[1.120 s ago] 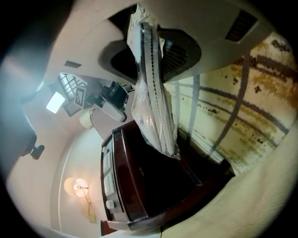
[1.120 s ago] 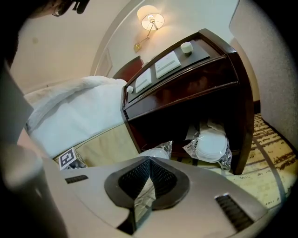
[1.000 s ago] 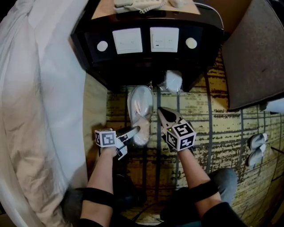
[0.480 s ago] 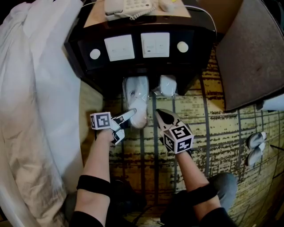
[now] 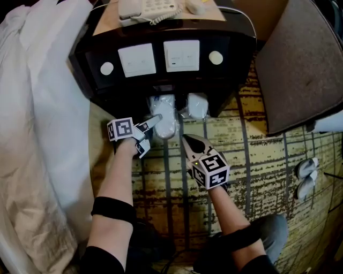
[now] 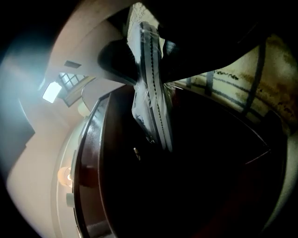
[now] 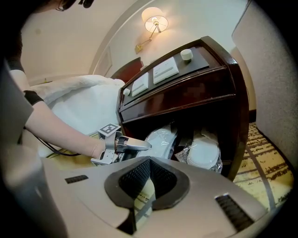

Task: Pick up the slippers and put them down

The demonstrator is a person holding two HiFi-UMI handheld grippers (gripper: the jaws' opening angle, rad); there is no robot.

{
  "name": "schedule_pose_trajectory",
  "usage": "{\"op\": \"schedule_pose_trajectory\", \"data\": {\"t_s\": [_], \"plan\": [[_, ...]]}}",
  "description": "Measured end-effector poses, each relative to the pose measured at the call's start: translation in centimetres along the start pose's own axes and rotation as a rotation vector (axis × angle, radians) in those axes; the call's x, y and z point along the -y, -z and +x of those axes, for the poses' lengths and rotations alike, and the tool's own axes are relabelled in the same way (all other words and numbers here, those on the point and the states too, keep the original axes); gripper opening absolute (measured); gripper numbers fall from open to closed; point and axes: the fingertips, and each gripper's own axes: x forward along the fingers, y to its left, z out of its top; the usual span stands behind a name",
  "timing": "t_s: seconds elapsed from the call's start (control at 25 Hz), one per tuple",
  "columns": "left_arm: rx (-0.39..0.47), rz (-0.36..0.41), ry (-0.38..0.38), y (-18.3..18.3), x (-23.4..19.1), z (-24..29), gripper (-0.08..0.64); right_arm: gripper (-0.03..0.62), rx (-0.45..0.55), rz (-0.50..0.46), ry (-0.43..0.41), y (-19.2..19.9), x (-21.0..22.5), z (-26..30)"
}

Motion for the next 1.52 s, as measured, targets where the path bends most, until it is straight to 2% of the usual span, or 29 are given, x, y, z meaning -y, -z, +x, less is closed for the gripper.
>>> {"op": "schedule_pose_trajectory", "data": {"t_s": [0.2, 0.52, 0.68, 0.96, 1.16, 1.28, 1.4, 1.52], "plan": [[0.064, -0.022, -0.030, -2.1, -1.1, 1.0, 0.127, 0.003, 0.002, 0.012, 0.015, 0.5, 0.5, -0.2], [0.158, -0.102, -0.074, -4.7, -2.3, 1.6, 0.129, 0.003, -0.006, 0.007, 0.009, 1.1, -0.2, -0.1], [0.181, -0.120, -0.106, -5.3, -3.0, 2.0, 0.130, 0.003, -0.010, 0.009, 0.017, 1.2, 0.0, -0.3], [0.286, -0.186, -0.175, -5.9, -4.6, 1.8, 0.138, 0.003, -0.006, 0.023, 0.034, 1.0, 1.0, -0.5], [0.286, -0.158, -0.232, -5.5, -5.5, 1.4, 0.196, 0.003, -0.002, 0.034, 0.029, 1.0, 1.1, -0.2], [0.287, -0.118, -0.254, -5.9, -5.3, 1.2, 0.316, 0.003, 0.000, 0.041, 0.022, 1.1, 0.9, 0.1], [0.285, -0.075, -0.268, -6.1, -4.8, 0.8, 0.395, 0.003, 0.002, 0.044, 0.016, 1.3, 0.6, 0.4], [0.283, -0.029, -0.302, -6.3, -4.6, 0.2, 0.407, 0.003, 0.004, 0.049, 0.018, 1.4, 0.5, 0.5]]}}
